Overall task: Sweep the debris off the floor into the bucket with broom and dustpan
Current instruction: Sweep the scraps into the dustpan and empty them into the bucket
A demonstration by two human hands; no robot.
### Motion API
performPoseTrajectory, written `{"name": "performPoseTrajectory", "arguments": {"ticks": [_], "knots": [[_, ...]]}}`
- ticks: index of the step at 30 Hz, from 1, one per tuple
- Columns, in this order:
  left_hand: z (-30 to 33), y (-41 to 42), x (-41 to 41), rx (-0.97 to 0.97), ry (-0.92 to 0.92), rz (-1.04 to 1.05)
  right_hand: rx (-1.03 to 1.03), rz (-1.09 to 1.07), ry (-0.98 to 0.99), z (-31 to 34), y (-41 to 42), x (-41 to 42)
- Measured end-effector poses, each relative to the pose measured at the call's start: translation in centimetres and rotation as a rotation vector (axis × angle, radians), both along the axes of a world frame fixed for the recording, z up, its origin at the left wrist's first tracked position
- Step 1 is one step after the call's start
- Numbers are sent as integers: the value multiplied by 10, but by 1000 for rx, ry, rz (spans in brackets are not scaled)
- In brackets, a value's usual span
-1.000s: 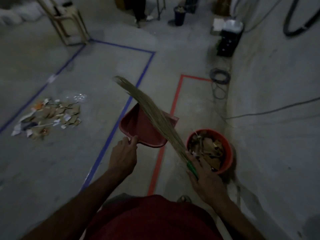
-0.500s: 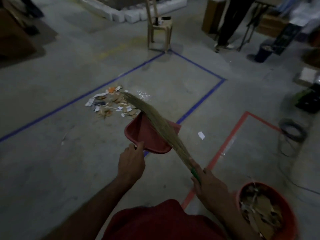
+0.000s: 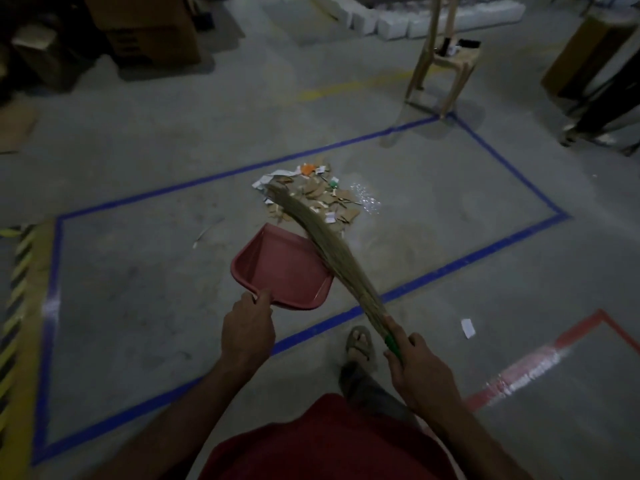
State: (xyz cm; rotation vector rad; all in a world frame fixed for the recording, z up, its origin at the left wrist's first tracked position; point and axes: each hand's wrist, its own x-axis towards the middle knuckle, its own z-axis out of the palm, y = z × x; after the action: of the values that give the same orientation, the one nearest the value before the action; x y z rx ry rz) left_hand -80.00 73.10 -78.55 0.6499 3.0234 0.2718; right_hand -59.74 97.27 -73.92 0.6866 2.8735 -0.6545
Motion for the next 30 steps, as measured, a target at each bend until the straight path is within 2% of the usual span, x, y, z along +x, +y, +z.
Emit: {"name": "performPoseTrajectory", "arguments": {"ticks": [8, 16, 24, 30], "knots": [[-6, 38, -88, -64, -51, 160, -80, 20, 16, -36, 87, -115], [-7, 83, -164, -157, -118, 280, -177, 123, -119, -54, 172, -226], [-41, 86, -241, -160, -198, 347, -221, 264, -169, -75, 172, -363], [-99, 63, -322, -72, -352, 461, -105, 363, -322, -115, 153, -487]]}}
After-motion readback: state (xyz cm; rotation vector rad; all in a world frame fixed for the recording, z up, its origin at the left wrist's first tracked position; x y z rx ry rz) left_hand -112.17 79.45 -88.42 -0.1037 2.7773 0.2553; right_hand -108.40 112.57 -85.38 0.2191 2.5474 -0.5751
